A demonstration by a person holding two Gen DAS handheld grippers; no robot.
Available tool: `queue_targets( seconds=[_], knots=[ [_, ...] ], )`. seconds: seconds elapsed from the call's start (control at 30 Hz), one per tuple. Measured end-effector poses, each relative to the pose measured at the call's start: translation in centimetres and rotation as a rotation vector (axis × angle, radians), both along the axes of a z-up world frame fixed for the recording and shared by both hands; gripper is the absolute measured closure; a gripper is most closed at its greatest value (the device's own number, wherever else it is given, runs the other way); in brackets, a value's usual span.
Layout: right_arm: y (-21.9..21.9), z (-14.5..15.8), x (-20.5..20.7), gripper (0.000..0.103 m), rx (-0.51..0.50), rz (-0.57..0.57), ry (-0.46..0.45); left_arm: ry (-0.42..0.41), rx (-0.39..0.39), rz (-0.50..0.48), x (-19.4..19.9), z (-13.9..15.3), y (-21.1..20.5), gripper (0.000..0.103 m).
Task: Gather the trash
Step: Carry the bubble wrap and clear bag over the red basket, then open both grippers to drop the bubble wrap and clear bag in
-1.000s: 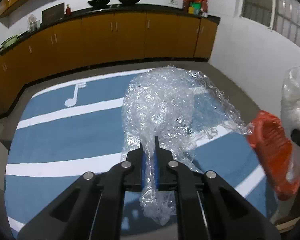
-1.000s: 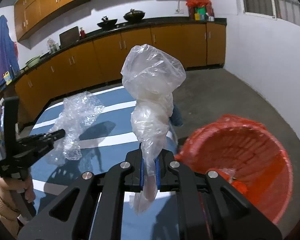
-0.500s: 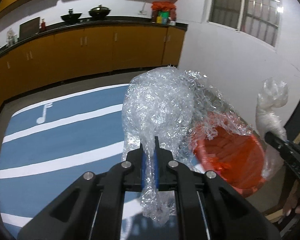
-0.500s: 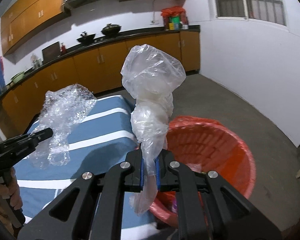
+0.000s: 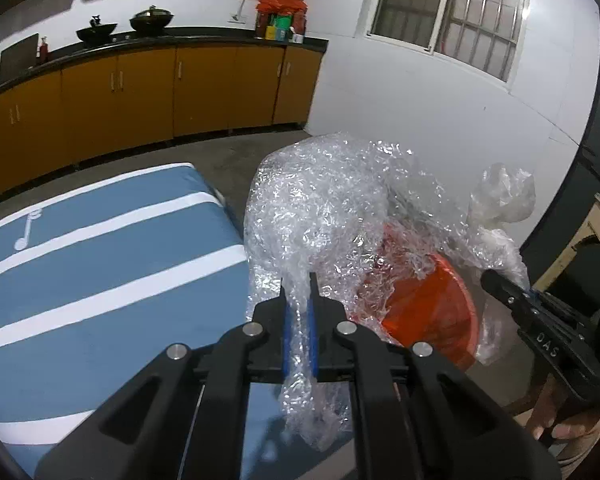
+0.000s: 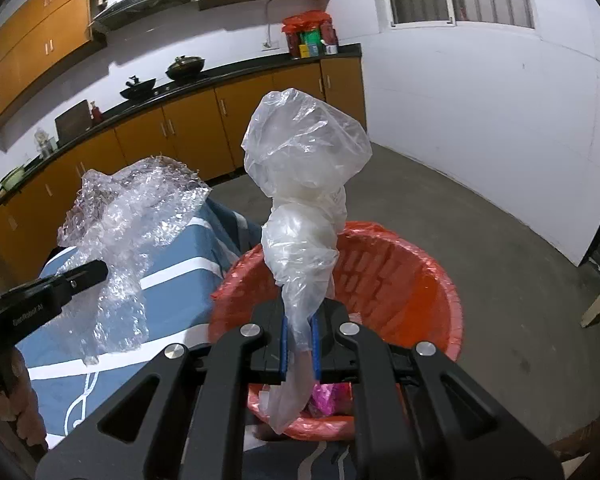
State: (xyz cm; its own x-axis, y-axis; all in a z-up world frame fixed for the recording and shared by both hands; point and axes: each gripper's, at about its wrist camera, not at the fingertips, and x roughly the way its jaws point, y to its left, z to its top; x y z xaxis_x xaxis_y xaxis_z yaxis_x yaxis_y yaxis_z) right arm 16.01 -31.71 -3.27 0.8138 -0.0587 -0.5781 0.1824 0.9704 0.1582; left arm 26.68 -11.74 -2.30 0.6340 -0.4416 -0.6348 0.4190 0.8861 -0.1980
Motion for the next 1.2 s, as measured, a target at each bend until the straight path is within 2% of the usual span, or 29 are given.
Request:
queue_targets(
  seconds=[0.63,0.77,0.8,0.9,1.0,1.17,1.2],
  knots=[
    [-2.7,-0.4,-0.2,0.094,0.031,-0.065,0.009,0.1,-0.028,-0.104,1.7,-3.5,-5.4,0.094],
    [-2.8,-0.5,0.4,0.094,0.053,-0.069,0.013,0.114,-0.033,-0.113,2.4,-4.0,-6.1,0.091],
    [-3.0,-0.7,0.6,0.093,0.065,-0.072,0.013,0.117,-0.034,-0.113,2.6,-4.2,-6.4,0.087],
    [-3.6,-1.2,0.9,0.09,0.096,-0.075,0.025,0.135,-0.034,-0.115,2.9,-4.8,-7.2,0.078],
    [-4.0,-1.5,0.9,0.082,0.117,-0.081,0.031,0.155,-0.028,-0.115,3.3,-5.5,-7.5,0.074],
    [-4.2,-1.5,0.0,0.057,0.104,-0.091,0.023,0.172,-0.019,-0.092,3.3,-6.2,-6.8,0.067],
    [-4.3,-1.4,-0.3,0.056,0.103,-0.095,0.02,0.172,-0.022,-0.085,3.3,-6.2,-6.4,0.065]
  ],
)
